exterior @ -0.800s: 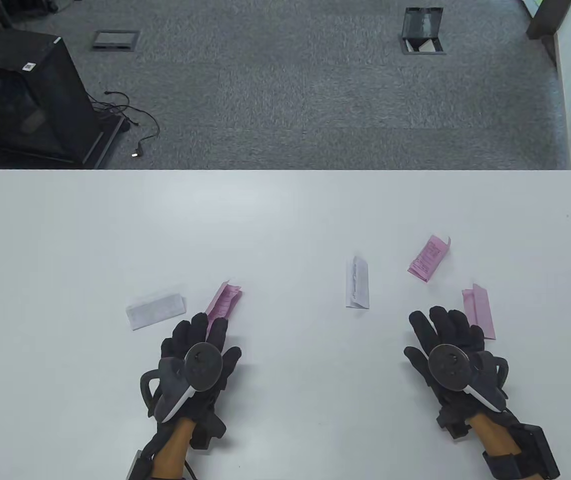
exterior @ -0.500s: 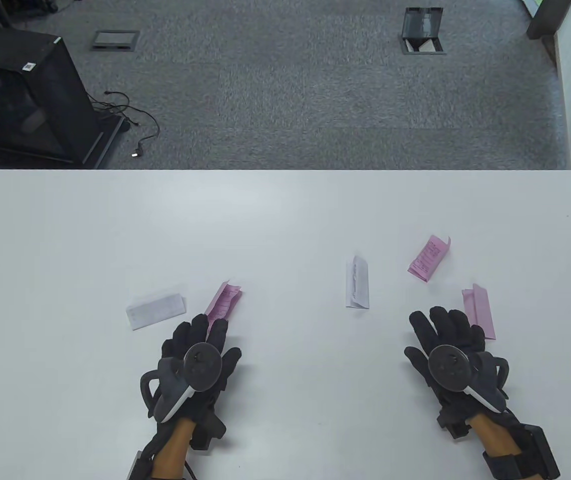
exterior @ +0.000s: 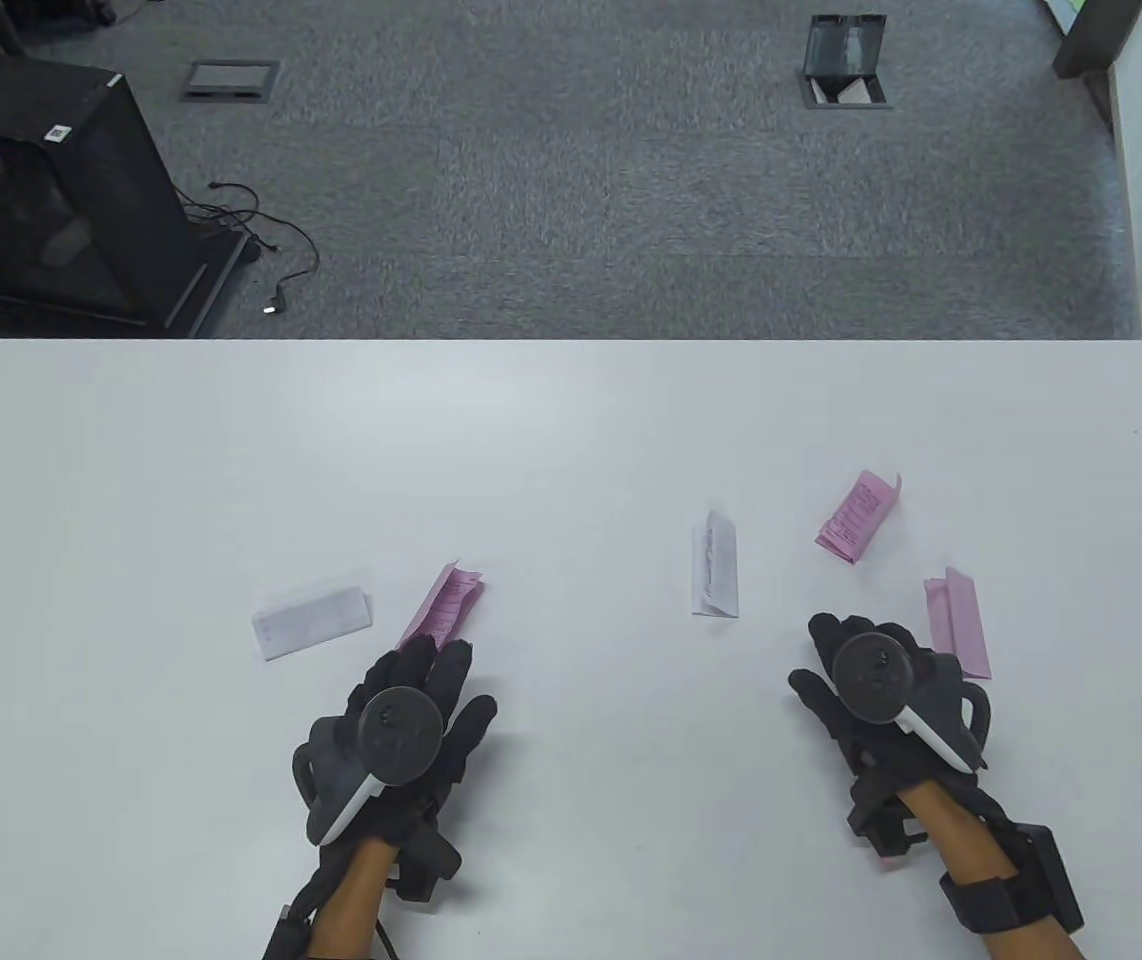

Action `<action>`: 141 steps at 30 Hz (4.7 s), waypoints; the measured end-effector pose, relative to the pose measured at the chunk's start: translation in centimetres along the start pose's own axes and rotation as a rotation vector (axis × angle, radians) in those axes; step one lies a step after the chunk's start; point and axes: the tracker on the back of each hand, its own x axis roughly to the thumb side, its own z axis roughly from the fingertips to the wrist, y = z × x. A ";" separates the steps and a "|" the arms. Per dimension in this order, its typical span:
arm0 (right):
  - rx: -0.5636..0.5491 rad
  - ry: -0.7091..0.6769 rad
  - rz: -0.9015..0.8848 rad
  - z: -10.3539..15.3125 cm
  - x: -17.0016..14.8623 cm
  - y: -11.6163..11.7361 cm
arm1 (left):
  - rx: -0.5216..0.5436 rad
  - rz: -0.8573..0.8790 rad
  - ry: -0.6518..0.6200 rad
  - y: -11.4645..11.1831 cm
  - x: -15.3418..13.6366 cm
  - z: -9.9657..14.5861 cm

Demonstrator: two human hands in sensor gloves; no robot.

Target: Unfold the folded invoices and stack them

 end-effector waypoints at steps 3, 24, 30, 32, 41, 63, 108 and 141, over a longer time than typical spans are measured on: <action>0.046 0.064 0.008 -2.3 1.8 -0.3 | -0.010 0.018 -0.017 -0.2 0.0 0.0; 0.021 0.388 0.368 -11.6 9.7 1.9 | -0.022 0.065 -0.041 -0.3 0.0 0.0; 0.021 0.407 0.293 -11.5 7.7 1.2 | -0.019 0.051 -0.076 -0.3 0.5 0.1; 0.033 0.407 0.248 -11.4 6.9 1.0 | -0.006 0.040 -0.094 -0.3 0.9 0.2; 0.014 0.200 -0.041 -6.5 5.1 -0.2 | 0.030 0.016 -0.198 -0.3 2.9 0.8; -0.036 -0.139 -0.416 4.8 7.1 1.5 | -0.081 0.363 -0.427 -5.0 8.8 1.3; 0.195 -0.382 -0.746 5.2 8.6 4.2 | -0.290 0.811 -0.069 -7.5 8.1 1.6; 0.147 -0.070 -0.238 3.5 3.7 2.7 | -0.139 0.178 0.103 -5.7 6.8 0.3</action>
